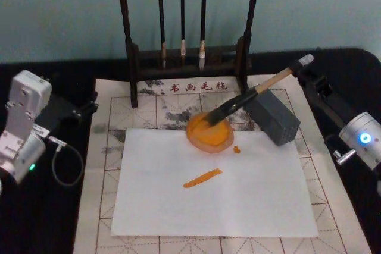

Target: Pick up the brush from the inkstone, write on the paper, then place the brush back to its original position.

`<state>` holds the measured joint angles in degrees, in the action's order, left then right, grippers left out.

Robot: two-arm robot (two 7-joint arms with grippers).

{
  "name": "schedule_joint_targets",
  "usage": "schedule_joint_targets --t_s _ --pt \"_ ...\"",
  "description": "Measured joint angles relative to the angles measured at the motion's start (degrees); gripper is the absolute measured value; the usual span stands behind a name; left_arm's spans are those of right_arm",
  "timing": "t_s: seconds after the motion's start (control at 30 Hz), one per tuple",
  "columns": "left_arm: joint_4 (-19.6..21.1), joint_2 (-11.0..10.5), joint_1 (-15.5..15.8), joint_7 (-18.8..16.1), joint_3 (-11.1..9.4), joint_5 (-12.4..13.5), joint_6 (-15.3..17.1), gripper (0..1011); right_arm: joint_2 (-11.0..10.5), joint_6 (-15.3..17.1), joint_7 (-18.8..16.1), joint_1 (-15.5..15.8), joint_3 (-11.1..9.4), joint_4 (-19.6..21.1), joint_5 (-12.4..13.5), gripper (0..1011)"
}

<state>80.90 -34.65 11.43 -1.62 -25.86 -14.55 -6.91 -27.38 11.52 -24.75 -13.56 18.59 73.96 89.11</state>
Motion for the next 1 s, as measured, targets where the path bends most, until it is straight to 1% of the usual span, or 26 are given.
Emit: schedule_joint_targets --t_s 0.2,0.4,0.73,1.0 --pt "0.0 0.0 0.0 0.0 0.0 0.0 0.0 1001 -0.98 -0.62 -0.3 0.91 0.61 1.22 0.17 198" --pt "0.0 0.0 0.0 0.0 0.0 0.0 0.0 1001 -2.17 -1.98 -0.7 1.9 1.17 2.43 0.12 198" --pt "0.0 0.0 0.0 0.0 0.0 0.0 0.0 1001 -4.51 -3.84 -1.5 3.54 2.18 4.26 -0.05 198" --pt "0.0 0.0 0.0 0.0 0.0 0.0 0.0 1001 -6.04 -4.64 -1.93 4.71 2.95 5.33 0.14 198"
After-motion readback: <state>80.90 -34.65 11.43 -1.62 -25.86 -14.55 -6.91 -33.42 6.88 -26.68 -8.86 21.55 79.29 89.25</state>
